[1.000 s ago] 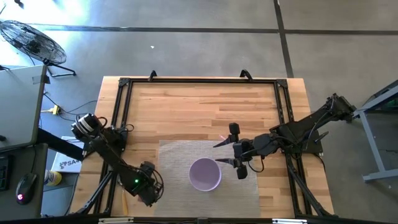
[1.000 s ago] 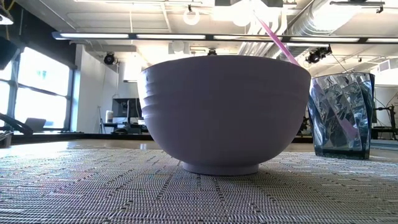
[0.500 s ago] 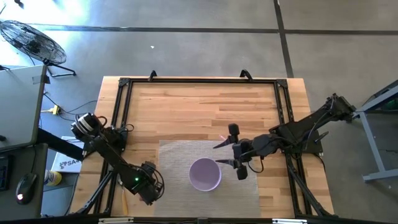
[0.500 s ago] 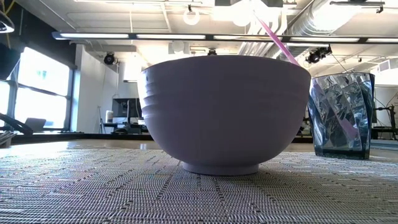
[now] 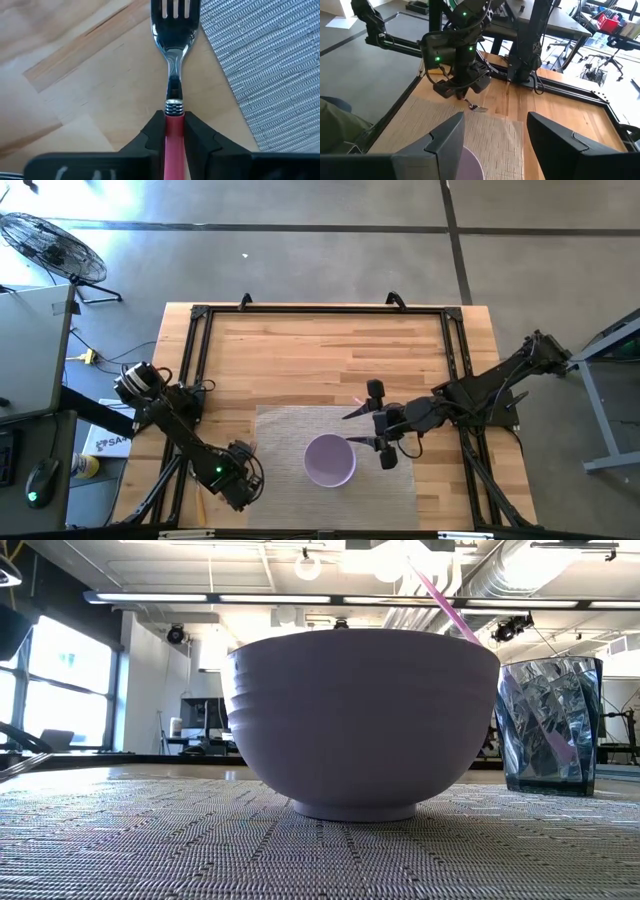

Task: Pick & Place Utensil
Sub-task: Put the red fork into the purple bowl on the gray mat

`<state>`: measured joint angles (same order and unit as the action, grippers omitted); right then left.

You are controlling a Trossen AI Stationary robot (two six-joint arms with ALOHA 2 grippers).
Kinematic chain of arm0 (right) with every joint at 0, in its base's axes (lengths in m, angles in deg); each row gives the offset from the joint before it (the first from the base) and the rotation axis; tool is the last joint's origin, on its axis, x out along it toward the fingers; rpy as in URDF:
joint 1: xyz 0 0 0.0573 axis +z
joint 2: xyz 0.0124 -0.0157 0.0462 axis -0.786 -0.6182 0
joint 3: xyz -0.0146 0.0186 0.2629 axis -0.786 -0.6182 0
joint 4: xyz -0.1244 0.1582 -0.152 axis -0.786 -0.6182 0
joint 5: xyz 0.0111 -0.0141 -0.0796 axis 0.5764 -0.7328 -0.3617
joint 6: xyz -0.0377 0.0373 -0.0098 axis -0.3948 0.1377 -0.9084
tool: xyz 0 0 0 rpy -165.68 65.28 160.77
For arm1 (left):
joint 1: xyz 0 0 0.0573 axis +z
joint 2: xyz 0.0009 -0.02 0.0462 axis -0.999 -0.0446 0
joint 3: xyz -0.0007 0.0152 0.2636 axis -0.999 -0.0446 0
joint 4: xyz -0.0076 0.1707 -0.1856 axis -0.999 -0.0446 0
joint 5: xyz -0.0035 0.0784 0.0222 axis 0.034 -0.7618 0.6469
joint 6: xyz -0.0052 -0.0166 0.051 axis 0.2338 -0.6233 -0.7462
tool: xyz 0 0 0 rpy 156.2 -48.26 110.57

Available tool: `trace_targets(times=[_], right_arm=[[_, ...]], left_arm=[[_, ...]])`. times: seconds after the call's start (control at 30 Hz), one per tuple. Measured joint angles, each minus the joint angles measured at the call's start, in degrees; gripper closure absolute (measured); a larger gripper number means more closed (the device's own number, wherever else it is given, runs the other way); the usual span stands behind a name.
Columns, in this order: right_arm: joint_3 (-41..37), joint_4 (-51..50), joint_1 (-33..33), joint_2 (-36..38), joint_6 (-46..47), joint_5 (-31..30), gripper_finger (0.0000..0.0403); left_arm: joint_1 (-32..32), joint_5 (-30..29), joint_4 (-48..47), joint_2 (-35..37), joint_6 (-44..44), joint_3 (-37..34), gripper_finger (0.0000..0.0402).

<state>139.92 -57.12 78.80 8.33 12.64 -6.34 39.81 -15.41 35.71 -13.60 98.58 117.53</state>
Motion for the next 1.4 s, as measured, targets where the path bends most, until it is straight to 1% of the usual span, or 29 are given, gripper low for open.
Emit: trace_targets(times=[0.1, 0.17, 0.27, 0.37, 0.5, 0.6, 0.7, 0.8, 0.97, 1.07, 1.13, 1.2, 1.27, 1.33, 1.4], right_arm=[[0.0, -1.52, 1.83, 1.17, 0.26, -0.93, 0.0194], [0.0, -3.38, 3.45, 2.3, 1.95, -2.36, 0.0194], [0.0, -8.11, 6.03, 3.36, 5.9, -5.97, 0.0194], [0.0, -12.81, 8.8, 3.51, 10.63, -9.98, 0.0194], [0.0, -18.21, 12.45, 3.39, 18.29, -11.96, 0.0194], [0.0, -21.98, 15.11, 3.33, 23.36, -13.39, 0.0194], [0.0, -25.21, 17.12, 3.33, 28.41, -13.11, 0.0194], [0.0, -27.92, 18.79, 3.33, 32.92, -11.74, 0.0194], [0.0, -32.42, 21.41, 3.33, 38.14, -12.04, 0.0194], [-0.81, -33.72, 22.66, 3.33, 40.52, -12.21, 0.0194], [-2.13, -33.77, 23.21, 3.33, 42.08, -11.9, 0.0194], [-3.89, -33.51, 23.58, 3.33, 44.36, -11.33, 0.0194], [-5.78, -33.25, 23.71, 3.33, 47.36, -10.36, 0.0194], [-7.63, -33.2, 23.71, 3.31, 50.26, -9.79, 0.0194], [-9.12, -33.21, 23.68, 3.31, 53.19, -9.2, 0.0194]], left_arm=[[0.0, 0.33, -1.58, -0.13, -1.81, 0.96, 0.0364], [0.06, 0.71, -5.9, -0.4, -2.79, 2.47, 0.0361], [0.13, 1.04, -11.54, -0.41, -3.92, 7.08, 0.0348], [0.44, 0.41, -18.88, -0.26, -5.32, 12.11, 0.0347], [0.84, -4.0, -20.91, -0.24, -9.48, 20.19, 0.0354], [1.91, -7.24, -20.62, -0.24, -14.86, 26.05, 0.0354], [4.24, -8.4, -20.32, -0.16, -22.3, 31.07, 0.0354], [7.87, -8.25, -17.13, -0.15, -31.16, 34.49, 0.0355], [15.56, -2.23, -10.41, -0.13, -46.02, 36.45, 0.0355], [20.35, 2.43, -8.93, -0.54, -52.3, 36.44, 0.0355], [23.48, 6.55, -8.1, -1.89, -55.9, 36.54, 0.0355], [26.06, 10.61, -8.49, -3.85, -58.54, 36.53, 0.0355], [28.25, 14.75, -8.69, -6.34, -61.06, 38.04, 0.0355], [29.83, 18.29, -10.33, -9.0, -63.44, 40.7, 0.0355], [30.83, 20.24, -13.1, -12.11, -66.01, 43.92, 0.0355]])
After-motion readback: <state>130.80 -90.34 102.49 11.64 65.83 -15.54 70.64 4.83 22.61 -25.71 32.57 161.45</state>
